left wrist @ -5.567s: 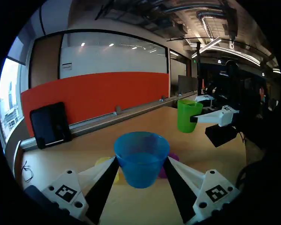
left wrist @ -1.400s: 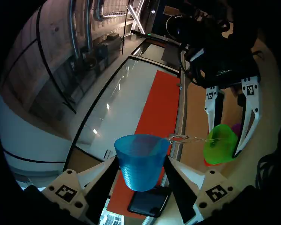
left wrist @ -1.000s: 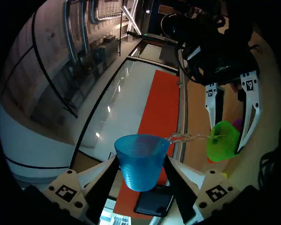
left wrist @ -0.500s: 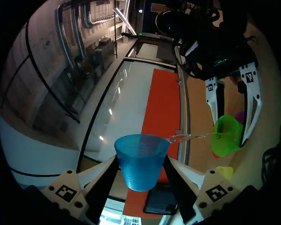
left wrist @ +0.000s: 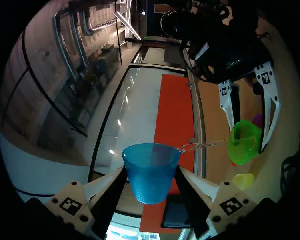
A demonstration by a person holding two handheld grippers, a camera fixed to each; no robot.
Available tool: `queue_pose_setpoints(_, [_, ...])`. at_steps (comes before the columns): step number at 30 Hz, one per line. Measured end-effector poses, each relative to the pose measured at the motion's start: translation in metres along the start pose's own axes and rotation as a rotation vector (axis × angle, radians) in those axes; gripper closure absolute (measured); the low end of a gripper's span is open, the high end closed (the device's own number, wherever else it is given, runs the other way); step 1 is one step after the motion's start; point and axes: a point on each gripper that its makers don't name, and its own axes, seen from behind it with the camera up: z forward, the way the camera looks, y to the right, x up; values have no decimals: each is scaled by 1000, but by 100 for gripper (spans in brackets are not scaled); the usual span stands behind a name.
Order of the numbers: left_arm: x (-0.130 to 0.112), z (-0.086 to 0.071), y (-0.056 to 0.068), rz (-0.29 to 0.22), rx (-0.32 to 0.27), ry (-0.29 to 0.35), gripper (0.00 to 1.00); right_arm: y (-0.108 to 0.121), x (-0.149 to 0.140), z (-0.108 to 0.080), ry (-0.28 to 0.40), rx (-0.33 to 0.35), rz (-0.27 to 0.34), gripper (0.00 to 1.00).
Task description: Pour water
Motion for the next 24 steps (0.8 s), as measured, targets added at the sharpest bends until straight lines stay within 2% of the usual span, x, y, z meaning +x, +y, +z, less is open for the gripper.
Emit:
queue_pose_setpoints(8, [7, 1, 0, 58, 12, 8, 18, 0, 0, 0, 3, -3, 1, 12])
queue_pose_setpoints(17, [14, 1, -8, 142, 31, 15, 18, 0, 1, 0, 8, -5, 4, 12])
queue_pose_setpoints(24, [19, -1, -5, 199, 40, 24, 18, 0, 3, 2, 13, -7, 7, 12])
